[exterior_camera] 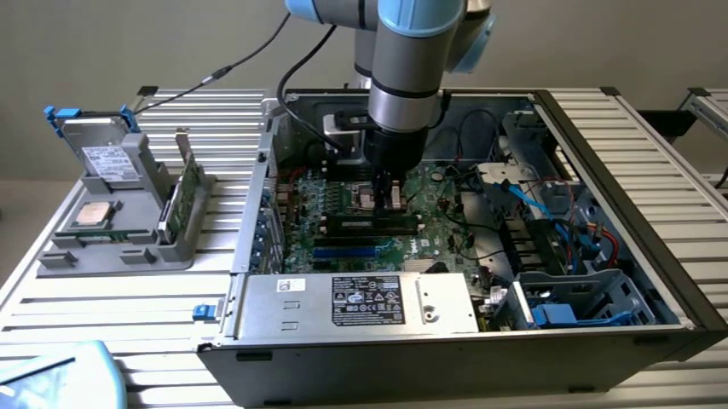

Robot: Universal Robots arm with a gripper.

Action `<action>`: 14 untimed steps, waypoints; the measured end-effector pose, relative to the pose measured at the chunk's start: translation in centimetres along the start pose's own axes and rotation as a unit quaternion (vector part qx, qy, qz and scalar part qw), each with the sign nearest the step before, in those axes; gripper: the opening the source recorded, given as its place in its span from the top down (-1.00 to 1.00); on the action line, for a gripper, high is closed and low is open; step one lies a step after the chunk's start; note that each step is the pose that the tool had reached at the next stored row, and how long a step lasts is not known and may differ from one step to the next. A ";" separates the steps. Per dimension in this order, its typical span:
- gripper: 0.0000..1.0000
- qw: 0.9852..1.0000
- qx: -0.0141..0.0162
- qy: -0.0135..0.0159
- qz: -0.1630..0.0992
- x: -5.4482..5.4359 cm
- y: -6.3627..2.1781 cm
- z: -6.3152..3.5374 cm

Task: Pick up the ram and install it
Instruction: 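Insert the ram into the slot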

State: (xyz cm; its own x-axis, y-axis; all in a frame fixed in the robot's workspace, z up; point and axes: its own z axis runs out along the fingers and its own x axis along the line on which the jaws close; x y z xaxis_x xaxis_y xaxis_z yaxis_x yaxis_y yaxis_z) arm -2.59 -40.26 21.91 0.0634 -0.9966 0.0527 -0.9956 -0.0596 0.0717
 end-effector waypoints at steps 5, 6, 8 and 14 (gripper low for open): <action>0.73 1.000 0.000 0.000 0.001 -0.2 -0.01 0.09; 0.73 1.000 0.000 0.000 0.002 -0.2 -0.01 0.08; 0.73 1.000 0.000 0.000 0.002 -0.3 -0.02 0.08; 0.73 1.000 0.000 0.000 0.002 -0.4 -0.02 0.09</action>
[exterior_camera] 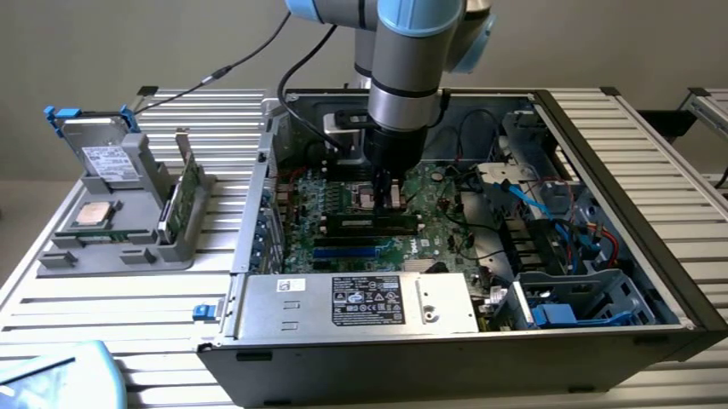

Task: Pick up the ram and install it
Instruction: 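Insert the ram into the slot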

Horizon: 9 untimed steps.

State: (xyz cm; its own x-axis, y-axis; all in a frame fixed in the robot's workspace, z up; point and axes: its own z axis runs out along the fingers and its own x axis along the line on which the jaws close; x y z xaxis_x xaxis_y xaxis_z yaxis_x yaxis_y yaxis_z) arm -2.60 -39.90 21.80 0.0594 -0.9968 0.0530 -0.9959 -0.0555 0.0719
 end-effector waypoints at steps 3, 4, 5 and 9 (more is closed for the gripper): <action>0.73 1.000 0.000 0.000 0.000 0.0 0.00 0.02; 0.73 1.000 0.000 0.000 0.000 0.0 0.00 0.05; 0.73 1.000 0.000 0.000 0.000 0.0 -0.01 0.07; 0.73 1.000 0.000 0.000 0.000 0.0 -0.01 0.10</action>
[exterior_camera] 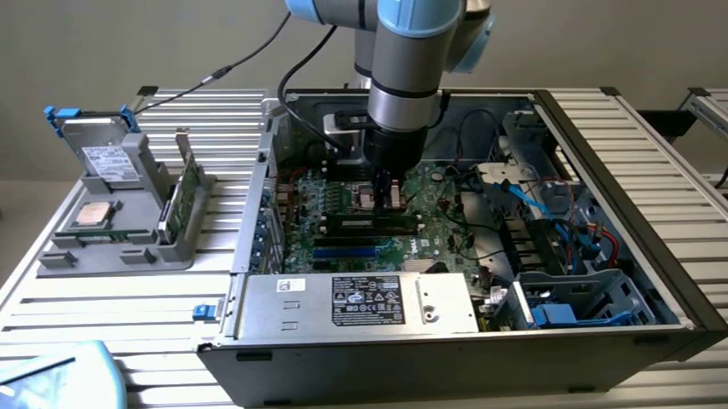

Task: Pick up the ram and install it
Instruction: 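Insert the ram into the slot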

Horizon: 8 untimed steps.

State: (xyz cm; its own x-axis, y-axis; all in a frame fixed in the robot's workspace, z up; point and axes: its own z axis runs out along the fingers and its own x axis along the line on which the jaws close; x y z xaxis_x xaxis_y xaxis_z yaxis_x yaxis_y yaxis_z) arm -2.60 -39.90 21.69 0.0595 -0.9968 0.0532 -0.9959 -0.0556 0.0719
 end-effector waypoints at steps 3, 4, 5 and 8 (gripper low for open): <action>0.73 1.000 0.000 0.000 0.000 0.0 0.00 0.01; 0.73 1.000 0.000 0.000 0.000 0.0 0.00 0.01; 0.73 1.000 0.000 0.000 0.000 0.0 0.00 0.01; 0.73 1.000 0.000 0.000 0.000 0.0 0.00 0.01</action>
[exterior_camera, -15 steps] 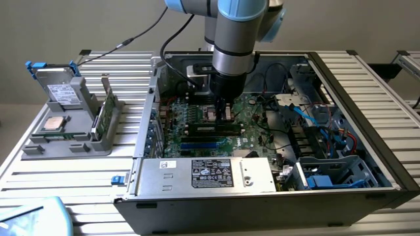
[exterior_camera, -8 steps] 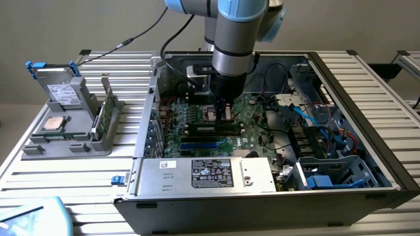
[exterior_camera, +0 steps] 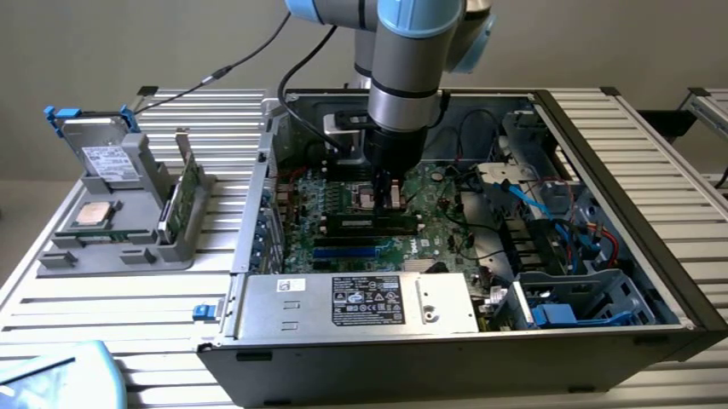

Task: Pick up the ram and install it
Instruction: 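Insert the ram into the slot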

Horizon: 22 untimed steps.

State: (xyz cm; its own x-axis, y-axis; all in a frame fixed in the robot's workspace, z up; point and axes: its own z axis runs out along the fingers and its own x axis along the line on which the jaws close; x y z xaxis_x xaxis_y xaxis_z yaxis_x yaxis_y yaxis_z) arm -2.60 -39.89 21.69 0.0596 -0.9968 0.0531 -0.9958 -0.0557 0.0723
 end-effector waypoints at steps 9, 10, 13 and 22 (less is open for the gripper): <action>0.73 1.000 0.000 0.003 0.000 0.0 0.00 0.00; 0.73 1.000 0.000 0.003 0.000 0.0 0.00 0.00; 0.73 1.000 0.000 0.004 0.000 0.0 0.00 0.00; 0.73 1.000 -0.001 0.006 0.000 0.0 0.00 0.00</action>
State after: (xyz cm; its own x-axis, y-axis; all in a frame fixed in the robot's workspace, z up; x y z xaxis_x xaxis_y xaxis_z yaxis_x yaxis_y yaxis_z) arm -2.60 -39.89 21.68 0.0604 -0.9960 0.0659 -0.9958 -0.0555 0.0734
